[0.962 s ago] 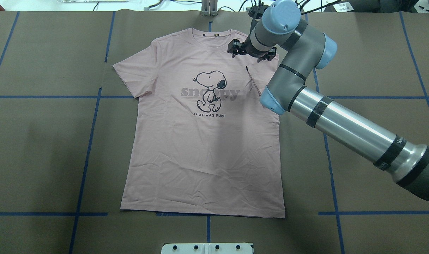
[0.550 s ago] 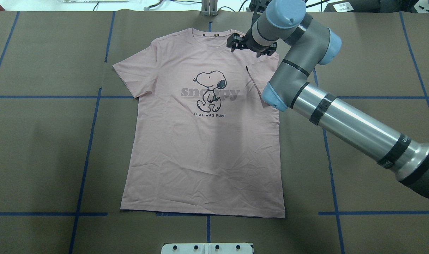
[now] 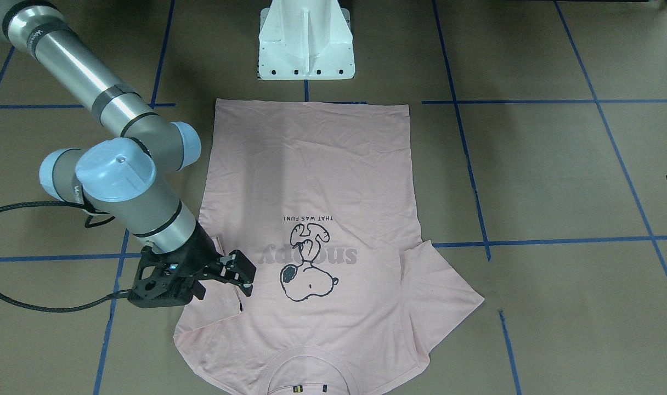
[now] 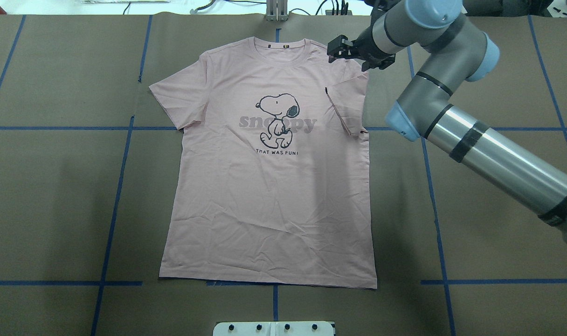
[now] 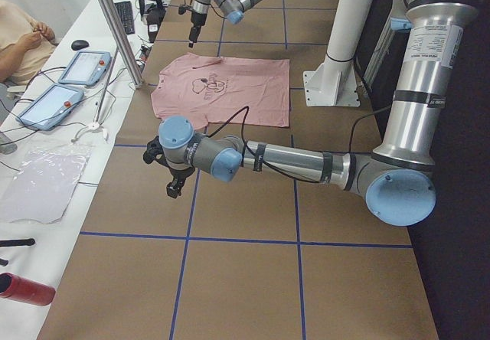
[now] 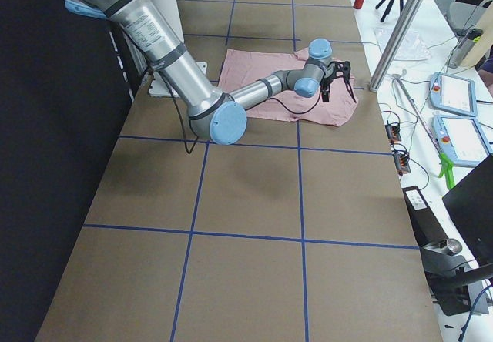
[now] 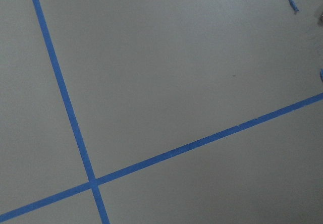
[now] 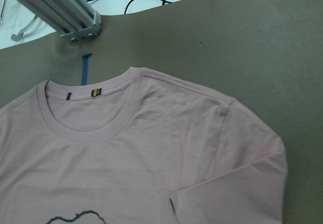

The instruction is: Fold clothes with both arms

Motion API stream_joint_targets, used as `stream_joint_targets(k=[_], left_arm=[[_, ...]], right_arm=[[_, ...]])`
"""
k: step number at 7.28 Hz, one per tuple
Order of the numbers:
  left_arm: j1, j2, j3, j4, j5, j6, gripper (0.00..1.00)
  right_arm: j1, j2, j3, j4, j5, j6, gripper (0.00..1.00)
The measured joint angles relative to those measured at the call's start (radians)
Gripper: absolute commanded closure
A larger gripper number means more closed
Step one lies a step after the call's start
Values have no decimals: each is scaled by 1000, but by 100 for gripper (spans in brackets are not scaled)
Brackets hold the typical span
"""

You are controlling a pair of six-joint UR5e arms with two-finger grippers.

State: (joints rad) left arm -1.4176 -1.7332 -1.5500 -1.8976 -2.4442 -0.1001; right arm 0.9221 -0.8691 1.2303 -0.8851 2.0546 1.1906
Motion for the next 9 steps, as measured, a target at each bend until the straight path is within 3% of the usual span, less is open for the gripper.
stream_joint_targets(k=[2,4,6,8,9], left_arm=[[140,-60,28,-144,5,-255,3],[282,-227,172,-206,20,-441,7],[362,-371,320,-243,114,-521,16],[416,-437,423,-314,214,-575,30],[434,-454,450,-330,242,-599,31]], right_arm=[[111,-100,61,0,127,-59,0],[227,-196,92,1,251,-188,0],[275,-256,115,5,299,-257,0],[288,-279,125,7,305,-269,0],[289,-284,127,9,304,-269,0]])
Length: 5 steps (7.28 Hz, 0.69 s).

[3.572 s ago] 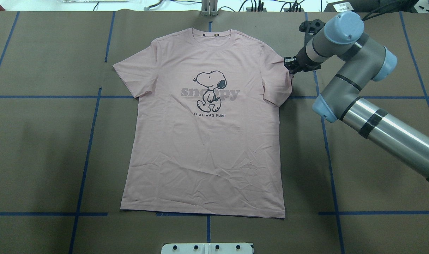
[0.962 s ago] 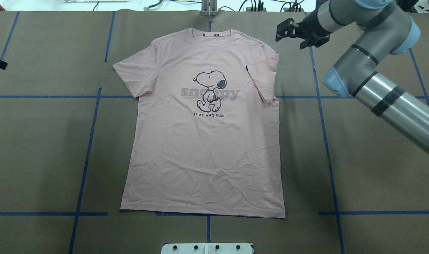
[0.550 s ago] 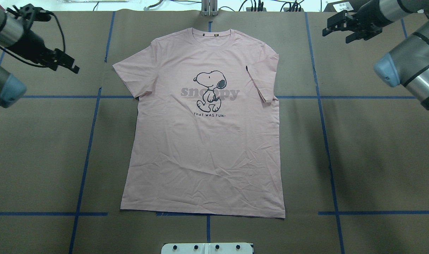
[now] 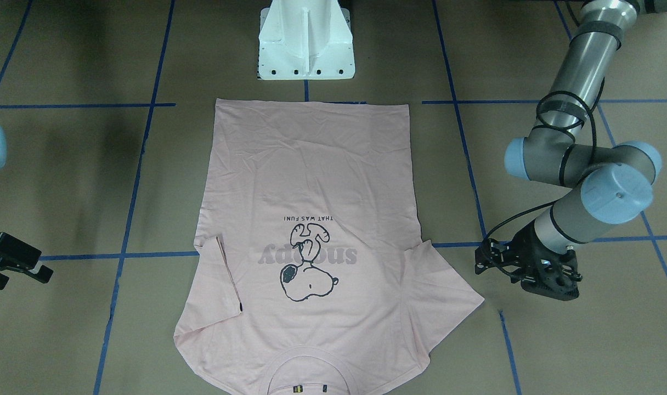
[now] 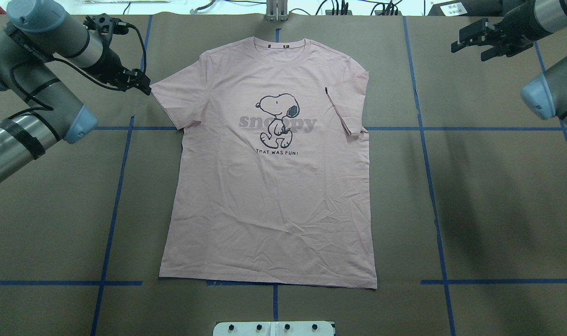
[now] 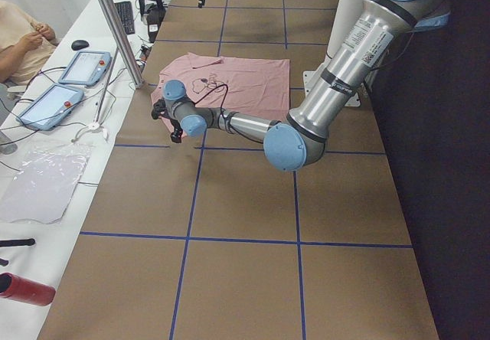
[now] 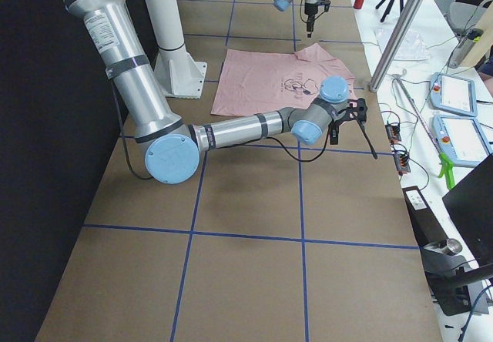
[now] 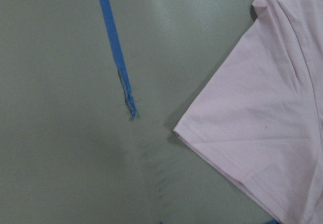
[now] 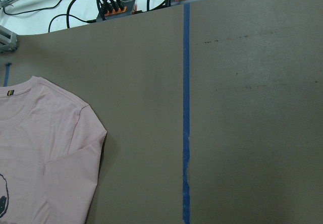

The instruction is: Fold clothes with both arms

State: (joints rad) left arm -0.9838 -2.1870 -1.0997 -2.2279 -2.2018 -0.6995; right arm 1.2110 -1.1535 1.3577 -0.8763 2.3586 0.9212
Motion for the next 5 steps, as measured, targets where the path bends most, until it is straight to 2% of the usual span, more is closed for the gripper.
stream_joint_targets(k=[2,5], left_arm=[[15,-49,62,-9,30,-29,32],[23,-65,105,-26,57,-35,35]], right_arm=[[1,-15,15,2,-4,1,0],[0,-28,36,2,-4,1,0]])
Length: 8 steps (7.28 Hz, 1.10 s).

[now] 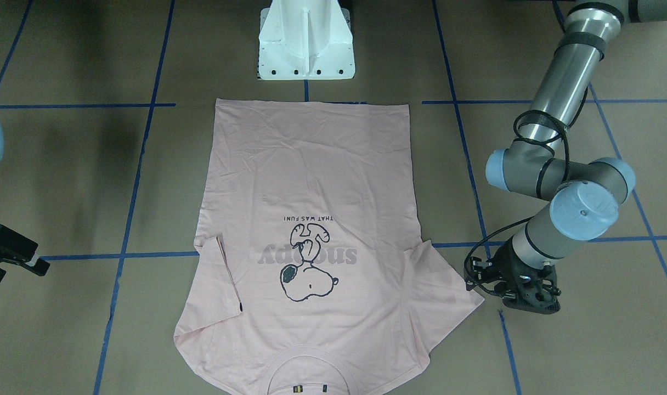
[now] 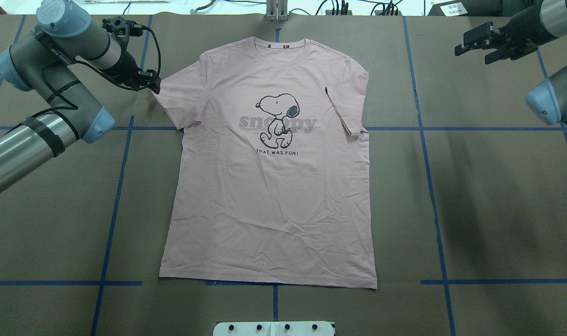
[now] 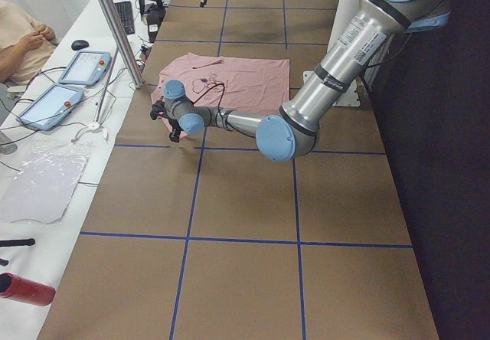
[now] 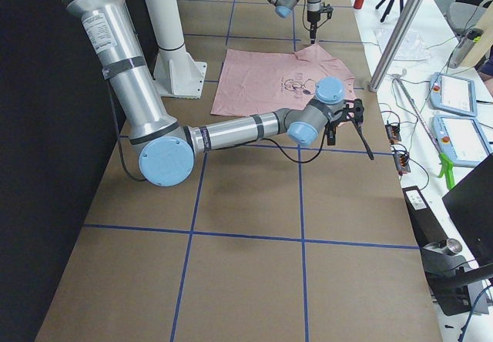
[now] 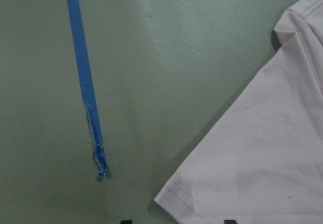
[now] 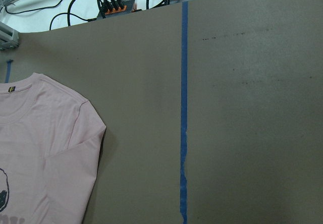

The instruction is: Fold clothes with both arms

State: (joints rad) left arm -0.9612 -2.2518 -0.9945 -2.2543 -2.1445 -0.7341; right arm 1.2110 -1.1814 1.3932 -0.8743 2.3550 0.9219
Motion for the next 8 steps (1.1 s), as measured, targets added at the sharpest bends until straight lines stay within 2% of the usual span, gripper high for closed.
stream_joint_targets(k=[6,8], left_arm=[[9,-23,58,-24,1,-4,39],[9,-31,72,-37,1,-5,44]], right_arm=[[-1,1,5,0,-5,0,0],[-1,2,5,0,-7,0,0]])
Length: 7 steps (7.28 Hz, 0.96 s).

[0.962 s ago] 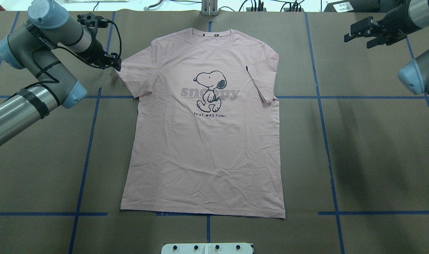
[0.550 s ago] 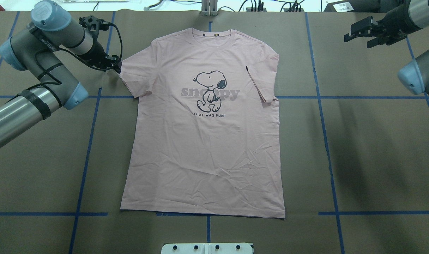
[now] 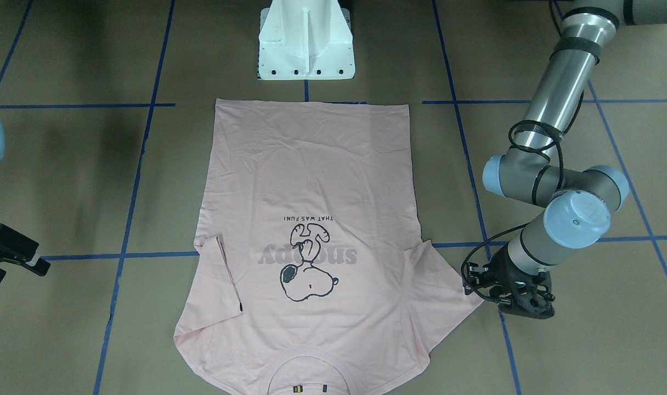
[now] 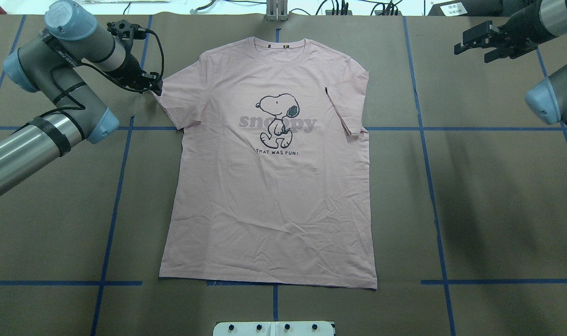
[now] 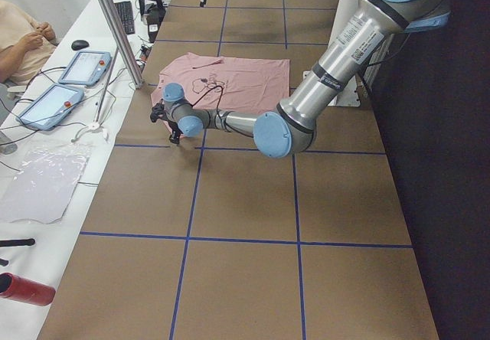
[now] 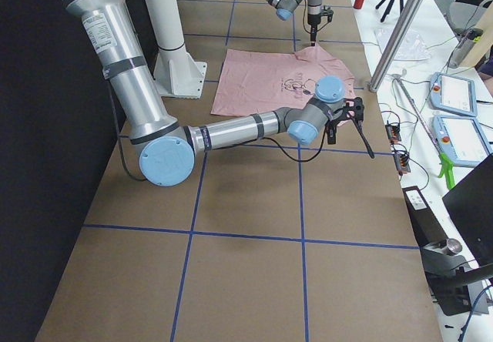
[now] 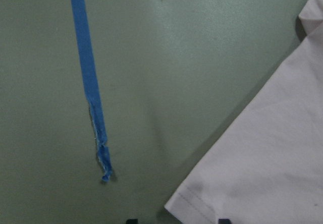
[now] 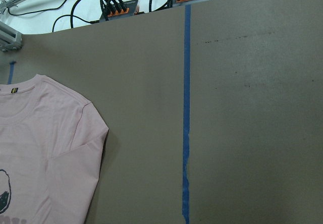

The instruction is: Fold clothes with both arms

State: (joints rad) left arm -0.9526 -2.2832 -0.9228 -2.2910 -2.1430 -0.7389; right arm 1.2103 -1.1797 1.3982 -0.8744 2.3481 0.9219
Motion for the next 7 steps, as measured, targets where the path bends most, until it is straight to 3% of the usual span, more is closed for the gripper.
stream_joint_targets(k=[1,2,3,7], left_arm=[[0,-5,9,-7,0,1,45],[1,-9,17,-11,0,1,59],[1,-12,20,-12,1,0,96],[1,-29,2,-11,-4,-15,100]], right_arm=[[0,0,0,0,-1,0,0],[0,-1,-1,0,-1,0,0],[0,-1,-2,0,-2,0,0],[-5,4,-8,0,-13,0,0]])
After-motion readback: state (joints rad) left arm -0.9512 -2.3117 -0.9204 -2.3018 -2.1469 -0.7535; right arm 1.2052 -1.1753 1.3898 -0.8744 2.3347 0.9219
